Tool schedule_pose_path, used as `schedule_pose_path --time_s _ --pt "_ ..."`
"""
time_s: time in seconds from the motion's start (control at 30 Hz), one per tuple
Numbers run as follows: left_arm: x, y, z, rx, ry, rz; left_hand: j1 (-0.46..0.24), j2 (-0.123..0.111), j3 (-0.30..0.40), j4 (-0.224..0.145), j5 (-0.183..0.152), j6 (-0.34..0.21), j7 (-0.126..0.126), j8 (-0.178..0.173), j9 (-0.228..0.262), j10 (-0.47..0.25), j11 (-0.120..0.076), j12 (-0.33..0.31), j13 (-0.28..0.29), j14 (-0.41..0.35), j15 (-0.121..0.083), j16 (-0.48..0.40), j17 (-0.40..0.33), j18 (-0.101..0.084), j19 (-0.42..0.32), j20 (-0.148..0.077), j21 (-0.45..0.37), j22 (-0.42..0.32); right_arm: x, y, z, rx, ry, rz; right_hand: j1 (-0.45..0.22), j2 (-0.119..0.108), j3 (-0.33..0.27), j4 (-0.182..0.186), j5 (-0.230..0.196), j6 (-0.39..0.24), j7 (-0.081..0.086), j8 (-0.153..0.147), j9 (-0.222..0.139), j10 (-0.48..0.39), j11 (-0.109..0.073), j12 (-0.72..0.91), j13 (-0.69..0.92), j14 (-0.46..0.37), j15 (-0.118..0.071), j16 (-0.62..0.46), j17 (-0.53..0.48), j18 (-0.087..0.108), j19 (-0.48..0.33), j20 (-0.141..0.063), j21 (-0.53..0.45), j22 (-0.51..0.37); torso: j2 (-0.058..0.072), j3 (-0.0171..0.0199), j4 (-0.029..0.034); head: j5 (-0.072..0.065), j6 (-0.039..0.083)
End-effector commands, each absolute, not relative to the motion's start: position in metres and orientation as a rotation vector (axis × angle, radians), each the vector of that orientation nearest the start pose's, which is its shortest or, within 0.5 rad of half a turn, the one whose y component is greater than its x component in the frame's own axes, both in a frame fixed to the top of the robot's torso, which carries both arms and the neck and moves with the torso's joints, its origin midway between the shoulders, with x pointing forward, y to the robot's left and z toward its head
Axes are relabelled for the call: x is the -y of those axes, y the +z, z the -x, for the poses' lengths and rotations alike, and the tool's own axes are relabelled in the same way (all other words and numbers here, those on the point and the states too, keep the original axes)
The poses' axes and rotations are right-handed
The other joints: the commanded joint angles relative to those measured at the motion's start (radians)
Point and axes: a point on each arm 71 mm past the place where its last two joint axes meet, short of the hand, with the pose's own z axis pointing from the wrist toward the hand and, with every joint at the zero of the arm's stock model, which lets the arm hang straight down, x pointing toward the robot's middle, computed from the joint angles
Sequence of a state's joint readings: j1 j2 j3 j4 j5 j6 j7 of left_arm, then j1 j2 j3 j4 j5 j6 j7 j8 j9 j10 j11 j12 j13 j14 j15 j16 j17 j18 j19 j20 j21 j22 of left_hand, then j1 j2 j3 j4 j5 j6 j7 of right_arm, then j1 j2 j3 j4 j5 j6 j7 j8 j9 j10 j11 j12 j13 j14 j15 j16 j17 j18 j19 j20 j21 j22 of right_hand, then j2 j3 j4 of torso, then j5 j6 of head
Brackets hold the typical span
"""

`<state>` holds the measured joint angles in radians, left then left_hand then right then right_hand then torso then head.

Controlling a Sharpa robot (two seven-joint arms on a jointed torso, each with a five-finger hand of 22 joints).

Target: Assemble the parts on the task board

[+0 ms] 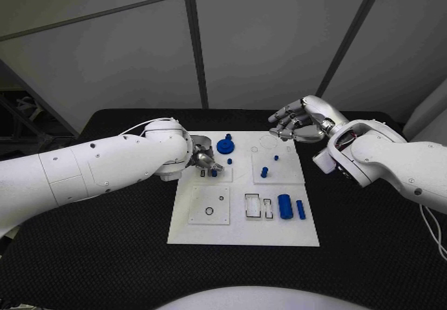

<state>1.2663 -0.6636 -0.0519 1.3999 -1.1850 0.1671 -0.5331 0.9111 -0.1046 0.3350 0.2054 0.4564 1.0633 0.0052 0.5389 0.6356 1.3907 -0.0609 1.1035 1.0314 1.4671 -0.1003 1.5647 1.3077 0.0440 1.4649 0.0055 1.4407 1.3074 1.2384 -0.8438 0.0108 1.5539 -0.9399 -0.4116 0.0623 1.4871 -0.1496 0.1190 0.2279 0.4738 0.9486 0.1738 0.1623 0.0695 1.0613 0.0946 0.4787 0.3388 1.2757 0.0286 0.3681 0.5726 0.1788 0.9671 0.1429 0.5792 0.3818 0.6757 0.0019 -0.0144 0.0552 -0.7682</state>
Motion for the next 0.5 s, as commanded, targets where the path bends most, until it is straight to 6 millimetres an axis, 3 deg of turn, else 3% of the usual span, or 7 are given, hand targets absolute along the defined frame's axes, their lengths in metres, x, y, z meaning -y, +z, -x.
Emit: schedule_pose_path --time_s 0.03,0.5 --pt "-0.164 -0.203 -0.508 -2.265 -0.344 0.013 0.000 0.008 -0.007 -0.001 0.000 0.005 0.001 -0.005 -0.001 0.006 0.002 0.004 0.001 0.104 -0.009 0.006 0.263 0.001 0.022 -0.002 0.005 0.066 0.194 -0.137 -0.494 -1.545 1.037 -0.270 0.003 -0.006 0.002 0.006 0.004 -0.001 0.004 -0.003 -0.001 0.003 0.002 -0.003 -0.002 0.006 0.003 -0.004 0.001 0.002 0.006 0.001 -0.007 -0.001 0.000 -0.0002 0.0004 -0.001 0.000" --pt "-0.165 -0.189 -0.513 -2.247 -0.377 0.046 0.003 0.006 -0.012 -0.001 0.000 0.005 0.001 -0.006 -0.001 0.006 0.002 0.003 0.000 0.104 -0.009 0.006 0.263 0.001 0.021 -0.002 0.003 0.064 0.194 -0.137 -0.494 -1.545 1.037 -0.270 0.002 -0.006 0.002 0.007 0.005 -0.001 0.005 -0.004 -0.001 0.002 0.003 -0.003 -0.003 0.006 0.003 -0.006 0.002 0.002 0.005 0.001 -0.008 -0.002 0.000 0.0004 0.0003 0.001 -0.001"
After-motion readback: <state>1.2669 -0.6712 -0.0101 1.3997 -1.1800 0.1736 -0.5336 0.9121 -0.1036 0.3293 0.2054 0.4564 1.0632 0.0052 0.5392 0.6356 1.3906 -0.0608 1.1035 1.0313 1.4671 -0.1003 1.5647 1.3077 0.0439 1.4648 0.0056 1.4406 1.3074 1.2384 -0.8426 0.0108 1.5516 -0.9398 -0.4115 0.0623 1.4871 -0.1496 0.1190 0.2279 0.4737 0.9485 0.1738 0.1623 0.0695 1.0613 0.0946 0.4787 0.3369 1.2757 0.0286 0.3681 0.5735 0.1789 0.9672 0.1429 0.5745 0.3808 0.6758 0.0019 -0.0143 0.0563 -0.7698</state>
